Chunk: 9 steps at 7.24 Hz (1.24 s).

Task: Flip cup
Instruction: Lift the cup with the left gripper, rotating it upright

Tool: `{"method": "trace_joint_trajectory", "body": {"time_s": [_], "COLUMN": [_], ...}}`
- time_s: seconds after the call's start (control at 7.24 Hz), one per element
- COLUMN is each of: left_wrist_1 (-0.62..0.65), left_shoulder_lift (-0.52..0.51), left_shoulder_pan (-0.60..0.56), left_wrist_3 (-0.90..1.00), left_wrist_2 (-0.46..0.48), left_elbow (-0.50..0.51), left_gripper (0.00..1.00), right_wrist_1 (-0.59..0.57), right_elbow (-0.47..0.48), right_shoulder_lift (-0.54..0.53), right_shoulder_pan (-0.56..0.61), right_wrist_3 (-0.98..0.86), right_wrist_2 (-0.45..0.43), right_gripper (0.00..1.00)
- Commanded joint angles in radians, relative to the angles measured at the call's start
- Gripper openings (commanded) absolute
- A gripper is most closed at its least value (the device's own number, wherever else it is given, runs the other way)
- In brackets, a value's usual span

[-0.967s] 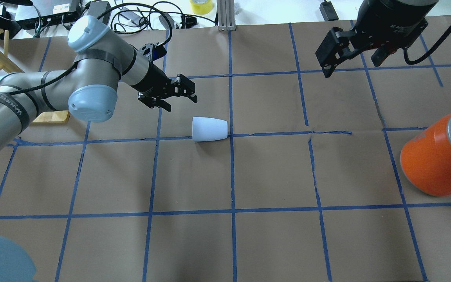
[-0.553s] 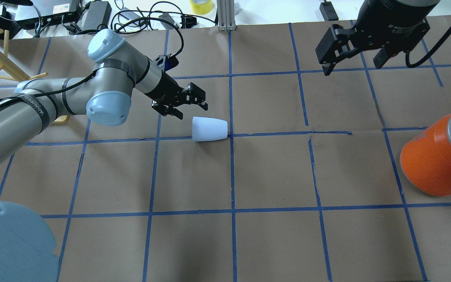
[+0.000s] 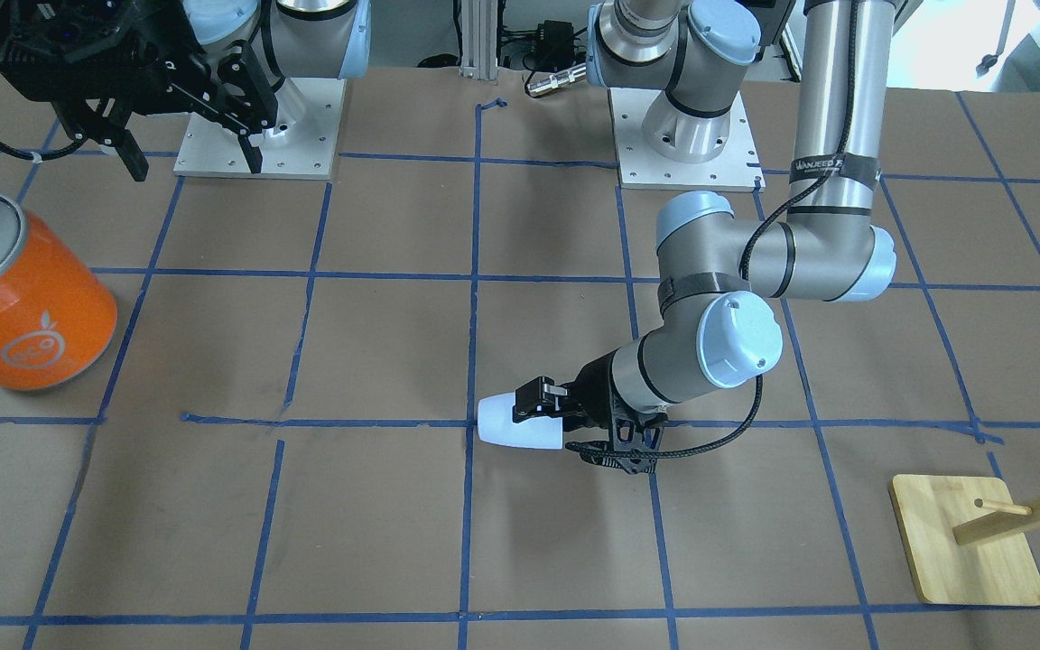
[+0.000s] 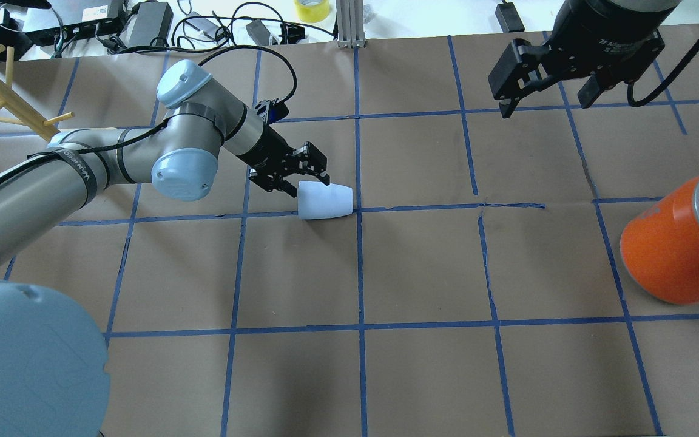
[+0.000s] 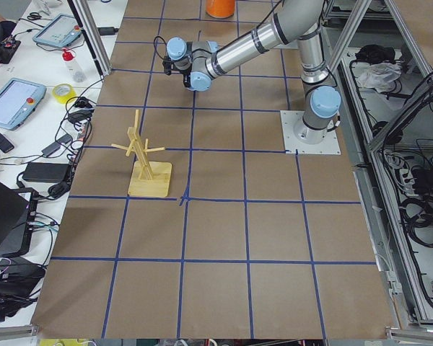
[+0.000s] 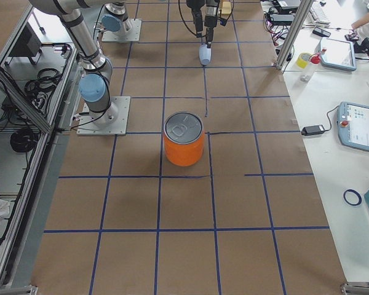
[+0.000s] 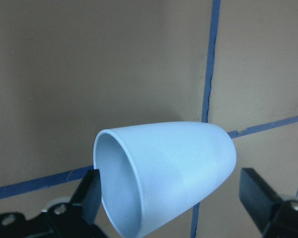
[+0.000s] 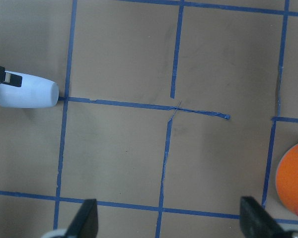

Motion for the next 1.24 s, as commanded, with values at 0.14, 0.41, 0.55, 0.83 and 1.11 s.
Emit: {"method": "trace_joint_trajectory", "body": {"time_s": [0.14,0.41,0.55,0.83,1.11], "left_wrist_1": [0.001,0.002,-0.010,-0.008,-0.005], "left_shoulder_lift": [-0.022,-0.008,-0.005,-0.005,0.025], "left_shoulder_pan": [-0.001,-0.001,-0.001,-0.001,-0.004], "left_wrist_3": [-0.041,-0.167,-0.240,-0.271,-0.278], "left_wrist_2": [-0.062,-0.055,0.011,0.065,0.237], "left_elbow": [0.010,0.060,0.108,0.120,0.151], "left_gripper": [0.00,0.00,0.00,0.00,0.00], "right_wrist_1": [-0.017,-0.055,-0.056,-0.056,-0.057], "right_elbow": [0.033,0.041,0.041,0.041,0.042], "right_shoulder_lift": [0.000,0.003,0.003,0.003,0.003], "right_shoulder_pan": [0.000,-0.002,-0.002,-0.002,-0.002], "right_wrist_3": [-0.005,-0.005,-0.005,-0.005,-0.004], "right_wrist_2": [-0.003,-0.001,-0.003,-0.001,-0.001], "right_gripper": [1.00,1.00,1.00,1.00,1.00]}}
